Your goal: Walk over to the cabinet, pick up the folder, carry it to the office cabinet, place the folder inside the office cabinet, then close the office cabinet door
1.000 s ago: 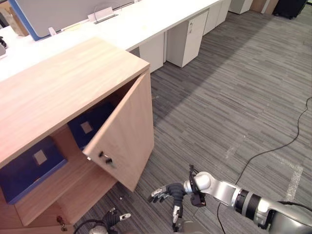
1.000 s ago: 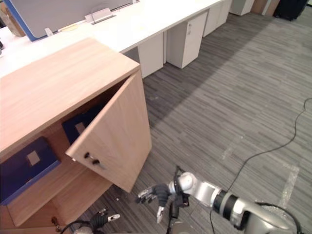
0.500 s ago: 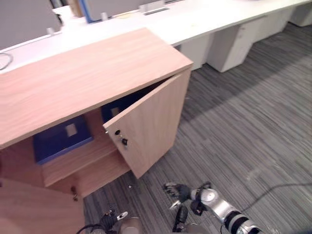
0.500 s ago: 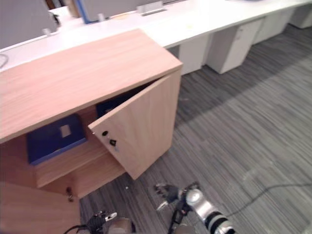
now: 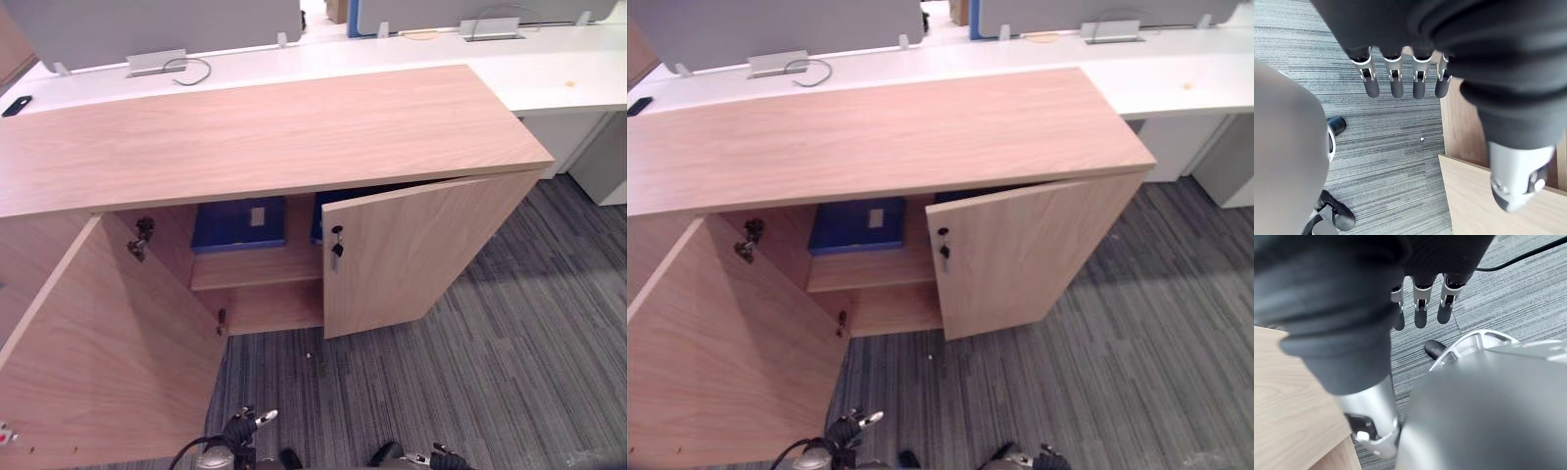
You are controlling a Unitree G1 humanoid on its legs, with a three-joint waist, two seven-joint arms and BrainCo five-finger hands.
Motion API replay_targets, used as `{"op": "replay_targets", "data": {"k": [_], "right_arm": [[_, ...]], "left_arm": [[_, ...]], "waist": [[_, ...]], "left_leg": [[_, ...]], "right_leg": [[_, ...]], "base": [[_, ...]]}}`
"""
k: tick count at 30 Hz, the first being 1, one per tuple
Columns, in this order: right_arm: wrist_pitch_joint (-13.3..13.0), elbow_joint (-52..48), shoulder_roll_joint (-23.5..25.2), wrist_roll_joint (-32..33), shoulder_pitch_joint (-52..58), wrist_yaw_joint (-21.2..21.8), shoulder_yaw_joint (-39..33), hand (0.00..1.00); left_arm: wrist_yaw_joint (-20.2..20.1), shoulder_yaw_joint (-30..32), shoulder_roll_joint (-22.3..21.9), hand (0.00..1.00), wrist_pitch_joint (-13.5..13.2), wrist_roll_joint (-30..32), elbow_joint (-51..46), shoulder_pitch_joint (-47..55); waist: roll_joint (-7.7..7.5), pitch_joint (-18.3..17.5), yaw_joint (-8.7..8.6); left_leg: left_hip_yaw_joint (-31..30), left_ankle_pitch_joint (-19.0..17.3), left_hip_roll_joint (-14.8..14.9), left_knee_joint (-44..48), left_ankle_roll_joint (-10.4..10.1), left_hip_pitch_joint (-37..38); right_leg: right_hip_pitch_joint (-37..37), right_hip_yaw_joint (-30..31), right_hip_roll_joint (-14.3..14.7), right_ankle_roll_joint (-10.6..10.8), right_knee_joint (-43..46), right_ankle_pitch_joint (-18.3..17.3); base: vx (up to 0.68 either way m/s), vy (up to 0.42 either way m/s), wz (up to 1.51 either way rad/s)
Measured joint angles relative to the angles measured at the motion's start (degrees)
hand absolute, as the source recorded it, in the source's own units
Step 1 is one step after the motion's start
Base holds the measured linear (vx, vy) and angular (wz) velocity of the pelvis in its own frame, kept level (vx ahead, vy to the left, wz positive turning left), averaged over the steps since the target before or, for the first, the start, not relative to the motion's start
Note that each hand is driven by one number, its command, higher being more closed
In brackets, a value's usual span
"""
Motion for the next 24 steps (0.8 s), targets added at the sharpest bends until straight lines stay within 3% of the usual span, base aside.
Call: {"op": "replay_targets", "data": {"k": [2,4,5,6,7,8,9,11,12,14,20,24], "right_arm": [[0.15,-0.72,0.47,0.24,-0.01,-0.04,-1.1,0.0],[0.2,-1.43,0.47,0.3,0.02,-0.06,-1.17,0.0],[0.21,-1.5,0.43,0.74,0.09,-0.16,-0.6,0.0],[0.19,-1.51,0.42,1.32,0.12,-0.25,-0.25,0.0],[0.2,-1.58,0.96,2.52,0.15,-0.38,-0.16,0.0],[0.18,-1.58,1.42,2.91,0.36,-0.57,-0.23,0.0],[0.18,-1.55,1.7,3.67,0.52,-0.62,-0.24,0.0],[0.2,-1.36,1.91,5.13,0.79,-0.6,-0.24,0.0],[0.16,-0.79,2.43,5.87,1.15,-0.6,-0.24,0.0],[-0.02,-0.48,2.74,7.12,1.14,-0.58,-0.27,0.0],[-0.26,-0.08,3.45,7.08,3.84,-0.54,-0.18,0.0],[-0.28,0.27,3.7,7.17,3.94,-0.57,-0.28,0.0]], "left_arm": [[-0.32,-1.06,-0.23,0.0,-0.33,-0.13,0.03,-0.32],[-0.36,-2.76,-0.22,0.0,-0.42,-0.19,0.13,-0.26],[-0.3,-3.26,-0.06,0.0,-0.58,-0.26,0.09,-0.36],[-0.27,-3.51,0.02,0.0,-0.6,-0.36,0.1,-0.55],[-0.2,-3.83,0.74,0.0,-0.68,-0.42,0.33,-0.81],[-0.04,-3.84,1.02,0.0,-0.78,-0.42,0.92,-1.19],[0.23,-3.84,1.39,0.0,-0.89,-0.36,1.57,-1.65],[0.28,-3.69,1.6,0.0,-1.06,-0.21,1.99,-1.81],[0.29,-3.33,1.84,0.0,-1.22,-0.22,2.17,-1.76],[0.29,-2.35,1.88,0.0,-1.6,-0.46,2.25,-1.85],[0.11,-2.15,0.39,0.0,-2.18,-5.95,2.2,-1.95],[-0.53,-2.2,0.72,0.0,-2.31,-12.32,2.09,-2.44]], "waist": [[-0.36,0.27,-0.56],[-0.39,0.26,-1.64],[-0.56,0.23,-1.75],[-0.46,0.18,-1.8],[-0.62,0.37,-1.87],[-1.15,0.47,-1.96],[-1.38,0.58,-2.01],[-1.71,0.67,-2.21],[-2.86,0.51,-2.17],[-3.31,0.06,-1.3],[-4.23,-0.23,-1.39],[-4.92,-0.04,-1.37]], "left_leg": [[-2.41,1.45,-1.36,-3.11,0.45,1.14],[-5.82,1.67,-2.03,-3.45,0.69,1.25],[-7.92,1.69,-2.05,-3.06,0.99,1.21],[-8.87,1.8,-1.88,-2.76,1.19,1.04],[-11.5,2.0,-1.52,-1.88,1.5,0.27],[-13.4,2.12,-1.46,-1.0,1.46,-0.55],[-15.78,2.21,-1.43,0.17,1.24,-1.94],[-18.5,2.4,-1.27,1.74,0.27,-3.18],[-19.97,2.51,-1.5,1.97,-0.81,-3.31],[-20.59,3.04,-0.42,1.68,-2.32,-3.75],[-25.49,4.81,6.06,1.48,-6.91,-4.08],[-28.7,4.67,6.91,6.18,-7.46,-8.39]], "right_leg": [[-0.74,-0.77,-3.72,-0.64,8.12,-3.37],[-2.54,7.2,-6.74,-2.95,15.79,-4.7],[-4.78,18.68,-6.44,-3.67,19.05,-5.01],[-6.0,25.36,-4.96,-3.96,19.45,-6.18],[-6.81,38.8,-1.27,-3.23,19.09,-8.65],[-6.83,45.97,1.2,-2.78,18.58,-9.83],[-7.01,52.07,3.44,-1.65,17.58,-10.87],[-6.59,57.53,5.18,-0.6,15.37,-11.77],[-4.32,57.94,5.32,1.54,12.98,-12.79],[-2.29,56.65,5.78,3.29,9.45,-14.2],[0.69,51.3,12.52,2.6,7.65,-14.39],[0.58,47.3,13.48,0.22,8.06,-14.62]], "base": [[0.03,0.118,0.73],[-0.01,0.136,0.94],[-0.02,0.087,0.73],[-0.01,0.038,0.94],[0.04,-0.078,0.91],[0.06,-0.17,1.17],[0.06,-0.204,0.95],[0.07,-0.253,0.91],[0.11,-0.323,0.71],[0.08,-0.285,0.22],[-0.04,-0.258,0.32],[-0.12,-0.099,0.43]]}}
